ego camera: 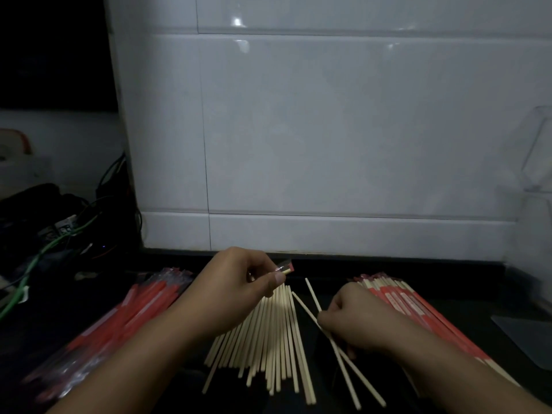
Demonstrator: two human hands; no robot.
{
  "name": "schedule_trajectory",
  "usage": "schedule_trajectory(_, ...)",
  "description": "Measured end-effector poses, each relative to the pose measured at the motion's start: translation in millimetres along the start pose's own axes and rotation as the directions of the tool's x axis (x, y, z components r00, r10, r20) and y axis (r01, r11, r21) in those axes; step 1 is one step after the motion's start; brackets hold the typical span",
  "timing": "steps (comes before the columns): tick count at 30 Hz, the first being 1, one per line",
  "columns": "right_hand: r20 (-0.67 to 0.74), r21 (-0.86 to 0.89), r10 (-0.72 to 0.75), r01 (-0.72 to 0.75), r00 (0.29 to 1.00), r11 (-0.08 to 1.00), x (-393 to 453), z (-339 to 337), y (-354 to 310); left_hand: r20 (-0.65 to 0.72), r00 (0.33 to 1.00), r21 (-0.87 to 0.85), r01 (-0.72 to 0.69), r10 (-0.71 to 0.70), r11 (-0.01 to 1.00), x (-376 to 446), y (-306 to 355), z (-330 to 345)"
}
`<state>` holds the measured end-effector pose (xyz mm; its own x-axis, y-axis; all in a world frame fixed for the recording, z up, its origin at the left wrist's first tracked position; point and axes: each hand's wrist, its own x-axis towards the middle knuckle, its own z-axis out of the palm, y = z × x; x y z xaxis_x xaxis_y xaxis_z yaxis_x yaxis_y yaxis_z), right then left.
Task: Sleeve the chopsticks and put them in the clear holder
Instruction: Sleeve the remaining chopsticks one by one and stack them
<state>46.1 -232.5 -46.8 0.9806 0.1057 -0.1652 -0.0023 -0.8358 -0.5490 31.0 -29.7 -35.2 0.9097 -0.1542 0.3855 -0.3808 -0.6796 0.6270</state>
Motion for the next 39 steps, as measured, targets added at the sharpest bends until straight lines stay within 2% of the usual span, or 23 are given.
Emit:
schedule_trajectory(3,0.067,0.170,-0.028,0.016,0.997,0.985,-2.9,4.3,-4.1,-0.003,1.000,-0.004,-0.001,0.001,1.000,-0.7,-0.1,-0.1)
schedule_trajectory(6,0.103,0.420,-0.049,0.002,0.993,0.908,-6.3,7.9,-9.0,-0.010,1.000,-0.002,0.001,-0.001,1.000,-1.0,0.0,0.8)
schedule_trajectory(9,0.120,0.510,-0.047,-0.021,0.992,0.860,-6.1,8.3,-8.2,-0.011,1.000,0.010,0.006,-0.006,1.000,-1.0,0.7,1.5)
schedule_trajectory(11,0.098,0.544,-0.055,-0.007,0.994,0.839,-3.4,6.6,-4.9,-0.007,1.000,0.002,0.010,-0.010,1.000,-0.5,0.1,1.4)
schedule_trajectory(13,-0.006,0.607,-0.092,0.077,0.996,0.791,-0.9,1.5,-2.4,-0.001,1.000,-0.008,0.012,-0.013,1.000,-0.4,-0.6,0.6)
schedule_trajectory(15,-0.190,0.748,-0.121,0.223,0.974,0.625,0.4,-6.8,-2.9,0.004,1.000,-0.014,0.014,-0.014,1.000,-0.4,-0.7,-0.2)
schedule_trajectory(18,-0.468,0.845,-0.028,0.457,0.883,0.277,-4.4,-24.4,-4.9,0.026,1.000,-0.032,0.010,-0.009,0.999,-0.7,0.4,-0.4)
schedule_trajectory(20,-0.560,0.820,0.025,0.550,0.828,0.157,-7.7,-33.4,-2.8,0.042,0.999,-0.033,0.005,-0.004,0.999,-1.1,0.9,-0.3)
schedule_trajectory(21,-0.581,0.810,0.036,0.572,0.813,0.130,-9.2,-35.8,-1.7,0.048,0.999,-0.034,0.005,-0.004,0.999,-1.0,1.2,0.1)
schedule_trajectory(28,-0.588,0.786,0.006,0.570,0.809,0.240,-7.0,-23.7,-2.0,0.070,0.998,-0.065,0.001,0.004,0.998,-1.0,2.9,1.1)
schedule_trajectory(39,-0.617,0.776,0.039,0.600,0.786,0.195,-8.0,-23.4,-4.0,0.066,0.998,-0.063,-0.017,0.021,0.998,-1.7,3.0,1.4)
